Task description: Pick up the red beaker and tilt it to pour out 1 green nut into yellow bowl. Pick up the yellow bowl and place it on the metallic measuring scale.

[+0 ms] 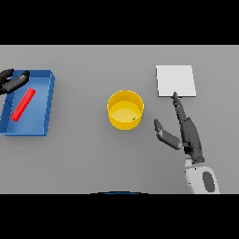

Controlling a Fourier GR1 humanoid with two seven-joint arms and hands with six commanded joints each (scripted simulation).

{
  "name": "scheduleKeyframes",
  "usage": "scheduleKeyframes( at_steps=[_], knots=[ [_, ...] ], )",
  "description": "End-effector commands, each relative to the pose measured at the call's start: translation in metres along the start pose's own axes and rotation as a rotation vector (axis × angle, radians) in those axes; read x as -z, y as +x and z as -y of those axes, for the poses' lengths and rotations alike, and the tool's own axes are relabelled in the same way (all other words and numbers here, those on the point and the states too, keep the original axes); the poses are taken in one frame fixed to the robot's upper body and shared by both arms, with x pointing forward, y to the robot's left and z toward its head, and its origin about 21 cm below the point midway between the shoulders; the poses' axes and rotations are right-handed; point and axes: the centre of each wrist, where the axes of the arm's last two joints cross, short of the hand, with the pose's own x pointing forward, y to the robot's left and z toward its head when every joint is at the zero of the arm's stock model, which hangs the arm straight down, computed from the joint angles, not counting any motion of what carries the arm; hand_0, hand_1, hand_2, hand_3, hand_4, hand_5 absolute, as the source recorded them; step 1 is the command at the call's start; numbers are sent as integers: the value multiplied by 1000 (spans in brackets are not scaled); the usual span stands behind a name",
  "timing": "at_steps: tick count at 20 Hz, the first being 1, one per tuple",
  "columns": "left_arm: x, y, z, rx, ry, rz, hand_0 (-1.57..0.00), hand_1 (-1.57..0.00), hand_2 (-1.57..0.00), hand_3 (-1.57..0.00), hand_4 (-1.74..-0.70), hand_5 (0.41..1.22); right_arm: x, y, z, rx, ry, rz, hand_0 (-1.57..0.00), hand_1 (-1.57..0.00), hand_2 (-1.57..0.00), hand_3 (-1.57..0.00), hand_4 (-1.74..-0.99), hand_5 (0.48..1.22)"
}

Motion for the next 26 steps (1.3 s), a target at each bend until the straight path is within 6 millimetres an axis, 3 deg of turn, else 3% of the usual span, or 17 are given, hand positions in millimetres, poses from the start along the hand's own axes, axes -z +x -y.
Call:
scheduleKeyframes(
  at_steps=[1, 6, 8, 12, 19, 26],
  knots=[
    [2, -2, 0, -3, 13, -4, -167, -147, -140, -118, -724, 647, 1, 0, 0, -4, -3, -7, 1, 1, 1, 1, -1164, 688],
    [3, 1, -4, -18, 81, 63, -54, -48, -45, -38, -711, 663, 5, 2, -2, -81, 3, -35, 1, 1, 1, 1, -1163, 677],
    [3, 1, 0, -32, 90, 77, -34, -30, -29, -24, -710, 679, 11, 6, -2, -115, 73, 3, 1, 1, 1, 1, -1132, 703],
    [-1, 7, -1, -46, 88, 98, -13, -12, -11, -9, -719, 676, 34, 21, 8, -356, 299, 47, 1, 1, 1, 1, -1190, 716],
    [3, 6, 5, -61, 69, 98, -2, -2, -2, -1, -712, 672, 82, 50, -11, -870, 682, 229, 1, 1, 1, 1, -1228, 703],
    [1, 0, 6, -75, 61, 105, 0, 0, 0, 1, -722, 688, 109, 49, -36, -1073, 948, 254, 1, 1, 1, 1, -1219, 705]
  ],
)
